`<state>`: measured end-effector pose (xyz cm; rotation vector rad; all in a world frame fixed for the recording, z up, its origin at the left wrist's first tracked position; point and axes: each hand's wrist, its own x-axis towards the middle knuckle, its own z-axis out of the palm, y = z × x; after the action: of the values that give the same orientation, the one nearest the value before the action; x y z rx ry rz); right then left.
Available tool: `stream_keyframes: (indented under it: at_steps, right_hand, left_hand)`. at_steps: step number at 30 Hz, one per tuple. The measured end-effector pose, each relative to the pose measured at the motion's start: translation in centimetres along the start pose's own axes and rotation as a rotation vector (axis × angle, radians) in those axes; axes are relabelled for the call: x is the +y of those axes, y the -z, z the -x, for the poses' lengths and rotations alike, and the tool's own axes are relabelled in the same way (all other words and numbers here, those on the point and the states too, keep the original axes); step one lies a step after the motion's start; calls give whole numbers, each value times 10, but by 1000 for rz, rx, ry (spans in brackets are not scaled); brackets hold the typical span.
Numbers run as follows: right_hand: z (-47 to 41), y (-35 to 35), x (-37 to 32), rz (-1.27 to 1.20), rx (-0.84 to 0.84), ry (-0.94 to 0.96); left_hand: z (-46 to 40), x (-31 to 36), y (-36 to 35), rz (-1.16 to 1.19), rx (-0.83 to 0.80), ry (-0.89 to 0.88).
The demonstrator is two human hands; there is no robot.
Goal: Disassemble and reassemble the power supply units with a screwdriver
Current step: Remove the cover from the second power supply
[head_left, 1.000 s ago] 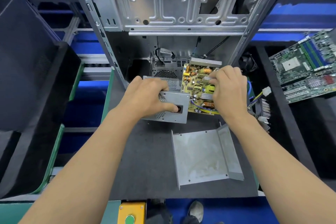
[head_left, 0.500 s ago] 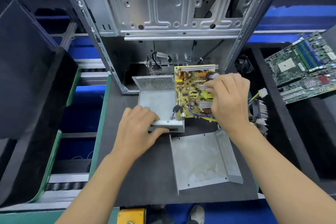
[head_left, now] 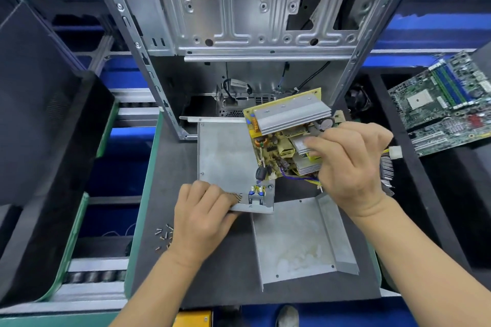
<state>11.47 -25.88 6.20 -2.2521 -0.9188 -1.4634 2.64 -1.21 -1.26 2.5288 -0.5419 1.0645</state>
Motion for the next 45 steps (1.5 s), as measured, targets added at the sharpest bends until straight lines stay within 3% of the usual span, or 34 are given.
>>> stream_keyframes:
  at_steps: [7, 11, 20, 25, 32, 36, 39, 41, 43, 45]
  right_hand:
    - [-34, -6, -2, -143, -107, 284]
    - [-53, -22, -6, -199, -323, 399]
    - [-54, -69, -22, -301, -751, 370]
    - [-29, -82, -29, -346, -927, 258]
    - [-1, -95, -32, -409, -994, -4]
    - [-1, -87, -32, -348, -908, -2]
    - [-5, -68, -23, -366, -644, -288]
    - [-3, -48, -12, -277, -541, -482]
    - [6, -33, -3, -92, -718, -588]
    - [18, -22, -1, 59, -957, -569]
  left_hand:
    - [-16, -1, 1, 29, -122, -78]
    - [-25, -2, 2, 33, -163, -122]
    - [-25, 0, -6, 19, -196, -151]
    - [-15, 0, -10, 8, -252, -114]
    - [-3, -7, -7, 173, -319, -37]
    - [-1, -12, 0, 250, -178, 168]
    - [-14, -23, 6, 321, -123, 582]
    - [-29, -36, 5, 393, -250, 908]
    - [-44, -46, -2, 467, -475, 1107]
    - [-52, -45, -10, 452, -664, 1097]
